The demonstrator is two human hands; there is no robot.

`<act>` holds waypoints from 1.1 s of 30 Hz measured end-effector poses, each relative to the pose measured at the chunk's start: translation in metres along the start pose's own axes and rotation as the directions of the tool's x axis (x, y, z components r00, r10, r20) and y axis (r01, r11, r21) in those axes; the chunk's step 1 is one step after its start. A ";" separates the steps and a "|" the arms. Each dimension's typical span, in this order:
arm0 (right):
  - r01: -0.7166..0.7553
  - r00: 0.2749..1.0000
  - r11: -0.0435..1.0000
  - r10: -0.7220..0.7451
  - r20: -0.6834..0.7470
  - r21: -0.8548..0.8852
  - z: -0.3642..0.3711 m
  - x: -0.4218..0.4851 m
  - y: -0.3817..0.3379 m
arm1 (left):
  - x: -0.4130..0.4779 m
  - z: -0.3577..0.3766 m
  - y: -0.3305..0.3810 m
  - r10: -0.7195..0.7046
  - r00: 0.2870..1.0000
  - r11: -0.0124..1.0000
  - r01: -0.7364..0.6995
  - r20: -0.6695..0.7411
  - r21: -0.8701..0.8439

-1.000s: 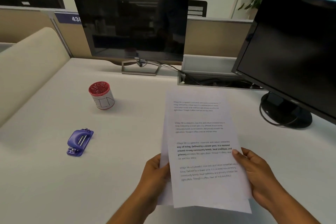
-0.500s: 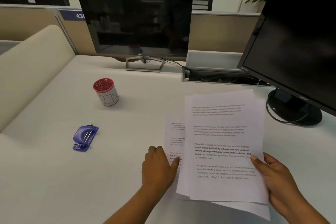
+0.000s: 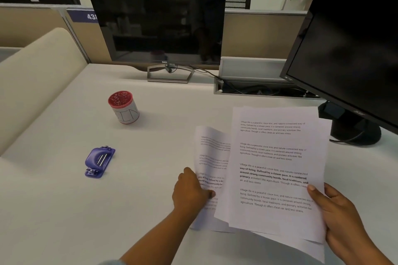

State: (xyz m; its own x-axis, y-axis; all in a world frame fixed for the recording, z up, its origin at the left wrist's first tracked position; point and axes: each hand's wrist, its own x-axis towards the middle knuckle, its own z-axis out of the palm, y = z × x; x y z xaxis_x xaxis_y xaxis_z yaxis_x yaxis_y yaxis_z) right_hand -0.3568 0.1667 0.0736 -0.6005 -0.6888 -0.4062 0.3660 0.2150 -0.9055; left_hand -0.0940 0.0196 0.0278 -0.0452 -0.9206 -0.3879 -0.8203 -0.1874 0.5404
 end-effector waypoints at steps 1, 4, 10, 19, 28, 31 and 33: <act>-0.002 1.000 1.000 0.002 -0.001 0.007 0.000 -0.001 0.000 | 0.001 -0.001 -0.001 -0.009 1.000 1.000 0.009 0.006 0.012; -0.012 1.000 1.000 0.012 0.002 0.018 0.001 -0.004 0.000 | 0.003 -0.004 -0.003 -0.025 1.000 0.998 0.025 0.000 0.054; -0.011 1.000 1.000 0.011 -0.001 0.023 0.000 -0.006 -0.001 | 0.006 -0.008 -0.007 0.013 0.996 0.995 -0.021 -0.084 -0.097; -0.025 1.000 1.000 0.025 0.001 0.004 0.007 -0.008 -0.003 | -0.003 -0.019 -0.011 -0.143 0.978 0.680 0.207 0.149 -0.704; -0.033 0.999 0.999 0.033 0.011 -0.024 0.013 -0.009 -0.001 | -0.004 -0.014 -0.032 -0.258 0.966 0.663 0.202 0.033 -0.720; -0.029 0.999 0.999 0.029 0.018 -0.032 0.015 -0.009 -0.001 | -0.004 -0.014 -0.036 -0.258 0.966 0.717 0.191 0.000 -0.671; -0.028 0.999 0.999 0.029 0.025 -0.032 0.016 -0.010 -0.001 | -0.004 -0.014 -0.040 -0.207 0.978 0.773 0.155 -0.014 -0.615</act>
State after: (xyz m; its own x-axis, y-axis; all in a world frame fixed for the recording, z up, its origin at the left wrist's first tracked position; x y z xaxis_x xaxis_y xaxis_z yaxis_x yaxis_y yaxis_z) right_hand -0.3396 0.1621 0.0808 -0.5718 -0.6991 -0.4293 0.3596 0.2568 -0.8971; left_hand -0.0534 0.0262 0.0179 0.1337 -0.8664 -0.4811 -0.2907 -0.4984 0.8167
